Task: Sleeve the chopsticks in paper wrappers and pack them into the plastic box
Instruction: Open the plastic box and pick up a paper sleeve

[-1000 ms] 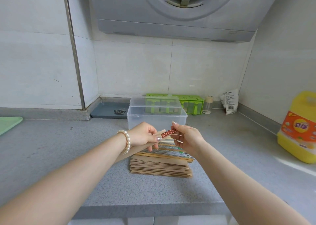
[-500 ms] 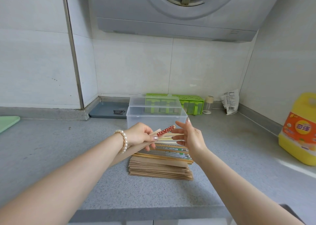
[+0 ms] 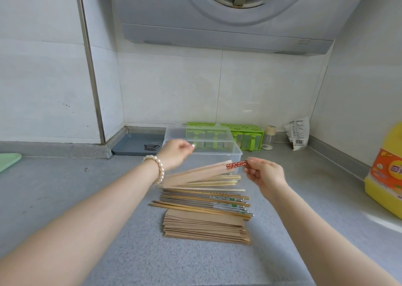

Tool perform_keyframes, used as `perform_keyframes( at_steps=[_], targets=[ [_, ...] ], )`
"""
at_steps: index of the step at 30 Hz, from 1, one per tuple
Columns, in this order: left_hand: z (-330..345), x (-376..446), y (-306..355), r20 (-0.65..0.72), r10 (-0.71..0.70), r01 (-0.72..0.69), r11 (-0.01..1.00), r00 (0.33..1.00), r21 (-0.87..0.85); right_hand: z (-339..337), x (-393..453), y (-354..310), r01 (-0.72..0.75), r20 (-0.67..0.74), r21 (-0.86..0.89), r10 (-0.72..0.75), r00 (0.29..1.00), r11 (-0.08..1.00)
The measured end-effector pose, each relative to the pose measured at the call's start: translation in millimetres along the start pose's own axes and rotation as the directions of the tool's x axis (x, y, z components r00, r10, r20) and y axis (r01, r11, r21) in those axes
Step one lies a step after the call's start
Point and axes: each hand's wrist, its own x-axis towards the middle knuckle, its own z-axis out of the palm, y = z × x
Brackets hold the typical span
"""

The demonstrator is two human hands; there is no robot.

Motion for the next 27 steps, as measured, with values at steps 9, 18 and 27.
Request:
perform_keyframes(
  at_steps=[9,18,27],
  targets=[
    [14,26,-40,-0.058,0.097,-0.060,0.885,0.994,0.462,-16,62,-30,0.102,-0.393,0.082,-0.062,0.918,0.991],
    [29,31,-48,0.012,0.115,-0.108,0.882,0.993,0.459,50,81,-12,0.093,-0.321,-0.320,-0.200,0.926,0.943],
    [18,24,-51,0.079,0.118,-0.141,0.889,0.990,0.436,78,82,7,0.075,-0.086,-0.836,-0.265,0.960,0.543]
  ],
)
